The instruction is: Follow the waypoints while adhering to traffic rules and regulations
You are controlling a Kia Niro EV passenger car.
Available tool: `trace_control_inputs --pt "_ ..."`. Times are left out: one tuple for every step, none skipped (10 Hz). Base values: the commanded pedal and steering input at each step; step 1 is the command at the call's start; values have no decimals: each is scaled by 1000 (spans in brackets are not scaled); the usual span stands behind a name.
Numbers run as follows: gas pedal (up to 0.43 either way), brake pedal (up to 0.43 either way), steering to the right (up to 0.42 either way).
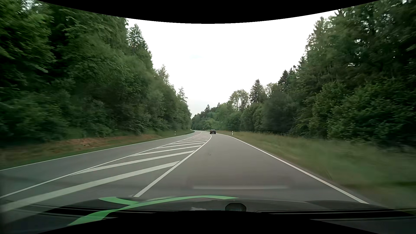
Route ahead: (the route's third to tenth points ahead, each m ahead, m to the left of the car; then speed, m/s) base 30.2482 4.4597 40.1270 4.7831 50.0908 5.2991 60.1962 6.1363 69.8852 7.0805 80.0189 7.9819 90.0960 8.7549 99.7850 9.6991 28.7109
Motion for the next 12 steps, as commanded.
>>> trace_control_inputs --pt "358 0 -9" --pt "339 0 -9" --pt "287 0 -9" --pt "280 0 -9" --pt "280 0 -9" --pt "280 0 -9" --pt "287 0 -10" --pt "311 0 -9" --pt "319 0 -9" --pt "319 0 -10" --pt "299 0 -9" --pt "287 0 -8"
